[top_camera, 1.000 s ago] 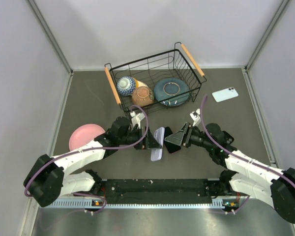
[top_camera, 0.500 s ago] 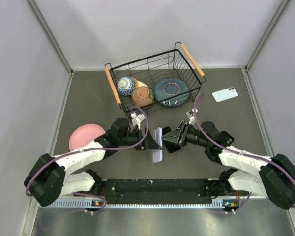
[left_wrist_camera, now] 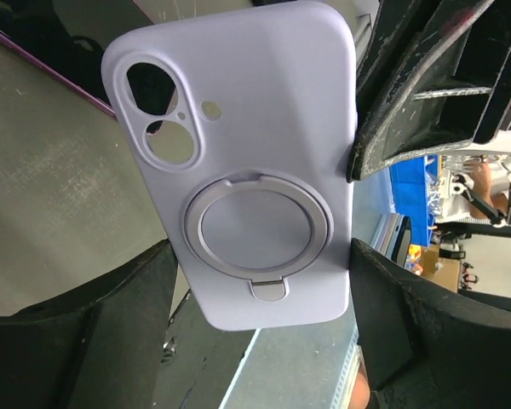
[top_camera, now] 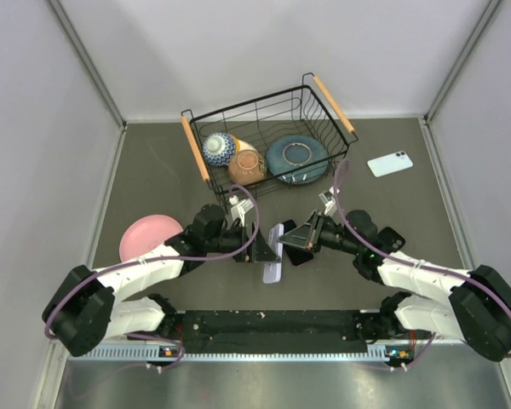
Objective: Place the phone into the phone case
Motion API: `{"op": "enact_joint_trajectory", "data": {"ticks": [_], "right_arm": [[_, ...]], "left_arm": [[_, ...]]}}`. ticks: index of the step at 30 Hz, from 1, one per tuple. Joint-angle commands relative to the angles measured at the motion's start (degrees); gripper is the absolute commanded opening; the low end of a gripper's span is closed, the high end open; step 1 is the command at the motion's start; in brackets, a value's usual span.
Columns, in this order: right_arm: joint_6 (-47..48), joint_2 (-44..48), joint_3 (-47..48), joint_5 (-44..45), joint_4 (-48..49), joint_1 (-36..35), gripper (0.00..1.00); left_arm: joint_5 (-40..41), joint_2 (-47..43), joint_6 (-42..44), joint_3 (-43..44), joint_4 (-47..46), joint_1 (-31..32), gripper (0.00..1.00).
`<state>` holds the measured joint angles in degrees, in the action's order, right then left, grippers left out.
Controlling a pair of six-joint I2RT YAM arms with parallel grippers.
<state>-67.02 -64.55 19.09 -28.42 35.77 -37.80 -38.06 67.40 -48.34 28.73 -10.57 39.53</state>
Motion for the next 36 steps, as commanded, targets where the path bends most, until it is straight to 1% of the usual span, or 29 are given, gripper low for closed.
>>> {"op": "enact_joint_trajectory", "data": {"ticks": [1,2,3,4,5,6,7,8,9,10,11,12,13,15,16,17,19,21,23,25,26,27,29,30,32,33,35,36], "right_arm": [[0.67,1.71,2.88,1.18,-0.52,-0.96,0.00],[0.93,2.06,3.32,1.61,-1.92,-1.05,0.00],[2.32,2.76,4.02,3.01,-6.28,-1.57,0.00],[3.47,3.29,5.85,4.07,-9.63,-1.92,0.00],[4.87,3.64,7.09,5.21,-12.71,-2.53,0.00],[7.67,4.26,9.62,8.01,-19.44,-3.76,0.00],[9.18,4.26,11.13,9.51,-22.81,-4.55,0.00],[10.76,4.09,12.80,11.18,-26.16,-5.34,0.00],[13.38,3.65,16.29,14.85,-34.02,-6.05,0.00],[14.37,2.08,18.07,16.63,-37.58,-7.71,0.00],[15.25,0.76,19.65,18.13,-41.01,-8.33,0.00],[16.47,-0.65,22.45,19.88,-43.48,-8.95,0.00],[16.92,-3.97,23.61,20.25,-47.07,-10.09,0.00],[17.71,-7.24,26.94,21.38,-49.38,-11.59,0.00],[17.80,-10.91,28.18,21.92,-51.31,-13.59,0.00],[17.98,-12.51,29.32,22.62,-51.93,-14.66,0.00],[18.33,-15.85,32.49,24.99,-52.64,-16.77,0.00],[19.12,-20.68,35.55,27.19,-52.99,-19.32,0.00],[20.17,-25.67,37.67,28.24,-54.56,-20.81,0.00],[20.27,-28.77,40.49,30.01,-55.89,-21.52,0.02],[20.09,-29.92,41.19,29.92,-56.42,-21.87,0.04],[20.00,-31.58,42.07,29.92,-56.51,-22.40,0.11],[20.44,-32.30,42.69,29.05,-56.51,-22.84,0.17],[20.79,-31.95,42.96,29.13,-56.77,-22.93,0.27],[22.10,-30.46,42.78,30.43,-57.30,-22.93,0.37],[23.07,-28.54,42.70,31.40,-58.26,-22.93,0.46],[27.01,-26.16,42.78,34.21,-60.11,-22.58,0.55],[28.25,-25.28,42.78,34.92,-60.98,-22.14,0.65]], "left_arm": [[1.40,-2.26,2.98,1.94,0.27,0.11,0.73],[2.46,-3.05,3.77,2.55,4.72,0.02,0.87],[4.21,-3.49,5.52,3.95,7.29,-0.15,0.92],[7.45,-4.11,6.49,4.57,9.49,-0.41,0.99],[9.13,-5.51,8.59,5.97,14.65,-0.59,0.99],[10.63,-6.22,9.74,6.68,16.87,-1.03,0.99],[14.82,-7.70,10.80,7.65,19.94,-1.21,0.99],[17.73,-8.33,12.29,9.92,25.80,-1.29,0.99],[20.28,-8.86,12.91,11.16,29.08,-1.56,0.99],[25.36,-10.08,13.53,12.13,31.64,-1.82,0.99],[27.76,-10.79,14.49,13.97,36.27,-2.08,0.99],[30.83,-11.40,14.59,14.59,38.32,-2.61,0.99],[33.47,-12.63,14.76,15.38,39.99,-2.88,0.99],[41.10,-13.95,15.11,17.41,44.99,-4.10,0.99],[43.14,-15.44,15.20,17.85,46.24,-4.46,0.99],[47.42,-16.32,14.85,18.20,47.12,-4.81,0.99],[50.97,-18.95,14.50,17.94,49.41,-6.04,0.99],[52.91,-20.72,14.50,16.71,49.59,-7.70,0.99],[52.74,-23.00,14.85,15.05,49.33,-9.02,0.99],[51.95,-24.41,15.11,14.16,49.15,-10.52,0.99],[52.04,-24.68,15.03,13.90,49.15,-10.70,0.99],[51.78,-24.86,14.94,13.90,49.15,-10.70,0.99],[51.51,-25.21,15.20,14.07,49.24,-10.70,0.99],[51.42,-25.21,15.20,14.07,49.24,-10.70,0.99],[51.25,-25.30,15.46,14.07,49.24,-10.70,0.99],[51.07,-25.47,15.55,13.98,49.07,-10.70,0.99],[50.11,-25.73,15.82,13.46,48.54,-10.70,0.99],[49.58,-25.65,15.90,13.28,48.10,-10.70,0.99]]}}
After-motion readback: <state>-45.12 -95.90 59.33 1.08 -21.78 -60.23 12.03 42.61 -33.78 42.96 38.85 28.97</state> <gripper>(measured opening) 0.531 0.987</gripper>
